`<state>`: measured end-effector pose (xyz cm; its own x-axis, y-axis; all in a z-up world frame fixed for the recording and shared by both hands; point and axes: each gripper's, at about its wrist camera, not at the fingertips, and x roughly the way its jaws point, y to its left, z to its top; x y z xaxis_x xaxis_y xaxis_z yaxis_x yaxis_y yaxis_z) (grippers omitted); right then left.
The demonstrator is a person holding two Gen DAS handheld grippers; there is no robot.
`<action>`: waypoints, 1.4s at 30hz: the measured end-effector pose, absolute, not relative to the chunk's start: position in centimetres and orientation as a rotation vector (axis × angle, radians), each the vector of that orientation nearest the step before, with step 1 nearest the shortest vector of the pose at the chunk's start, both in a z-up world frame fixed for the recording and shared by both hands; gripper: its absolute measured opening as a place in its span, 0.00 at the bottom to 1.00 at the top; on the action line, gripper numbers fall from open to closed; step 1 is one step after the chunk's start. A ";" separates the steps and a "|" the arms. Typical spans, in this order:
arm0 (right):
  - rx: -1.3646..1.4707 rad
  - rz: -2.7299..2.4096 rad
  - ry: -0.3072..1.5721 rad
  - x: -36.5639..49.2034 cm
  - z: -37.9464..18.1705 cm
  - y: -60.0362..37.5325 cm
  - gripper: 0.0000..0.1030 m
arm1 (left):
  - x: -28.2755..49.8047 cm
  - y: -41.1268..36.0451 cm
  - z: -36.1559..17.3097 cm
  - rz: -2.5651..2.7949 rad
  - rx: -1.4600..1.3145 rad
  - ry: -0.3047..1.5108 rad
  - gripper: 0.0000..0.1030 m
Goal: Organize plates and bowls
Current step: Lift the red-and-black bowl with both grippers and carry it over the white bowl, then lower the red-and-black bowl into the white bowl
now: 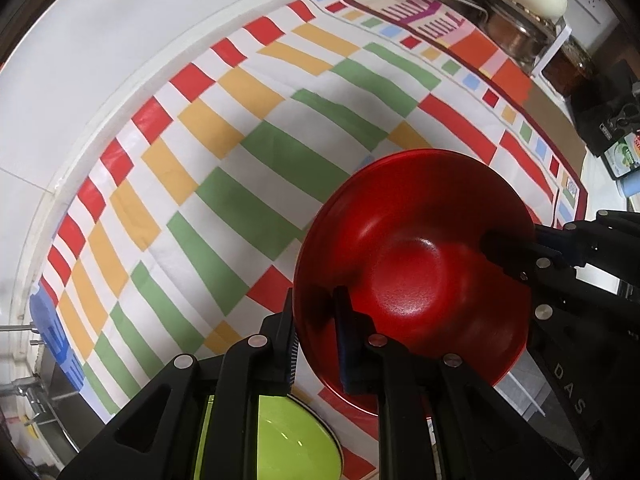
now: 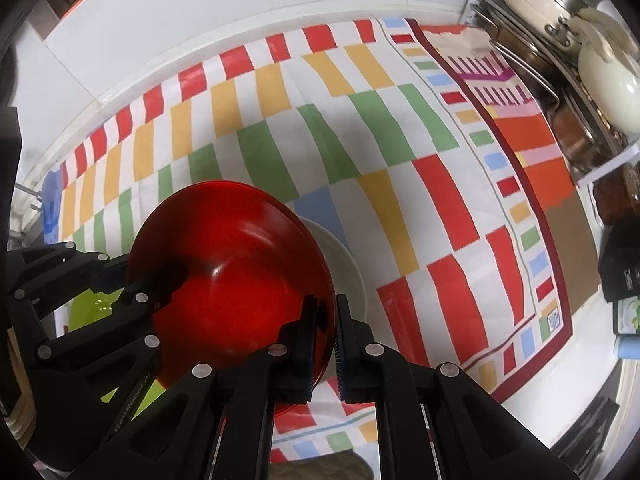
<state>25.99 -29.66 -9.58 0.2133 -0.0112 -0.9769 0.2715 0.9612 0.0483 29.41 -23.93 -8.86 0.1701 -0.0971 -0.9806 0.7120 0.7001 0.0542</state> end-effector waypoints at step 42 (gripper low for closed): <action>0.238 -0.173 1.340 24.5 -10.7 -31.3 0.26 | 29.1 -23.2 -9.2 -0.646 0.557 1.278 0.48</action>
<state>24.45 -31.26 -10.68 0.2220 0.0118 -0.9750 0.2596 0.9631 0.0708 29.15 -23.24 -9.25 0.1610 -0.1291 -0.9785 0.7116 0.7022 0.0244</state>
